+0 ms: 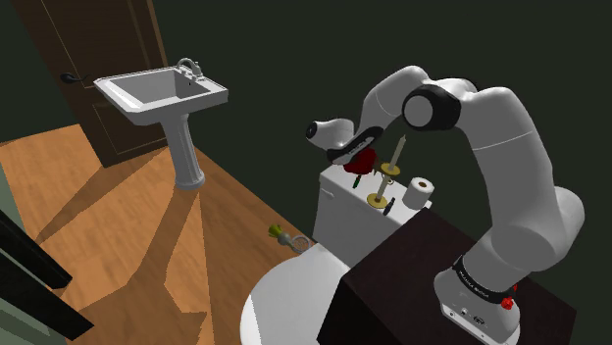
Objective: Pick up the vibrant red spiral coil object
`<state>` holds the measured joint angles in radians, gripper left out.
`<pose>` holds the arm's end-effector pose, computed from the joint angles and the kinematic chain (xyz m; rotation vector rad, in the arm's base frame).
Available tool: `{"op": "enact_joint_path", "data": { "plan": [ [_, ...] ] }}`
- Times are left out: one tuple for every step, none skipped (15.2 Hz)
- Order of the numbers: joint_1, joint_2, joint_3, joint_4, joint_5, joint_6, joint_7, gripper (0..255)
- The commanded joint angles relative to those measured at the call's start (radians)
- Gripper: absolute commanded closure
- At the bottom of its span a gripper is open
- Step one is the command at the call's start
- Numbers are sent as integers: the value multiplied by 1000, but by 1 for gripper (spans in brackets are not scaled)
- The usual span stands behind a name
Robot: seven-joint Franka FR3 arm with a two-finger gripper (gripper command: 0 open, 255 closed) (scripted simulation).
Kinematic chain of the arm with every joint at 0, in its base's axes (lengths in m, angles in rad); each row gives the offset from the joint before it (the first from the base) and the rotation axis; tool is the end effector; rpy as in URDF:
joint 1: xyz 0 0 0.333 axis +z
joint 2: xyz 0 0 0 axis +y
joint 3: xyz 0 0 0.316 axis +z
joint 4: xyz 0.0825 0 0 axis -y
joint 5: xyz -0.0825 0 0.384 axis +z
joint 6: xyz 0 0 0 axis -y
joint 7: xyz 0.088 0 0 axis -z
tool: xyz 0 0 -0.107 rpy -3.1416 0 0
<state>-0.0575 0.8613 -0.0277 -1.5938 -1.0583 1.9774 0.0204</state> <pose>0.6483 -0.1091 0.1179 2.1390 0.6586 -0.5514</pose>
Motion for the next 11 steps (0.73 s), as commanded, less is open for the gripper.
{"op": "enact_joint_path", "data": {
  "plan": [
    [1,-24,2,-12,3,-7,-9,255],
    [1,-35,3,-18,4,-11,-14,255],
    [1,-46,3,-23,6,-14,-19,255],
    [0,-57,4,-28,8,-18,-24,255],
    [0,-68,5,-32,10,-21,-30,255],
    [0,-79,6,-37,11,-25,-35,255],
    [0,-89,6,-41,13,-29,-41,255],
    [0,-100,7,-45,15,-32,-46,255],
    [0,-110,8,-49,17,-36,-52,255],
    [0,-112,8,-50,17,-37,-53,255],
    [0,-112,8,-50,17,-37,-53,255]
  ]
}}
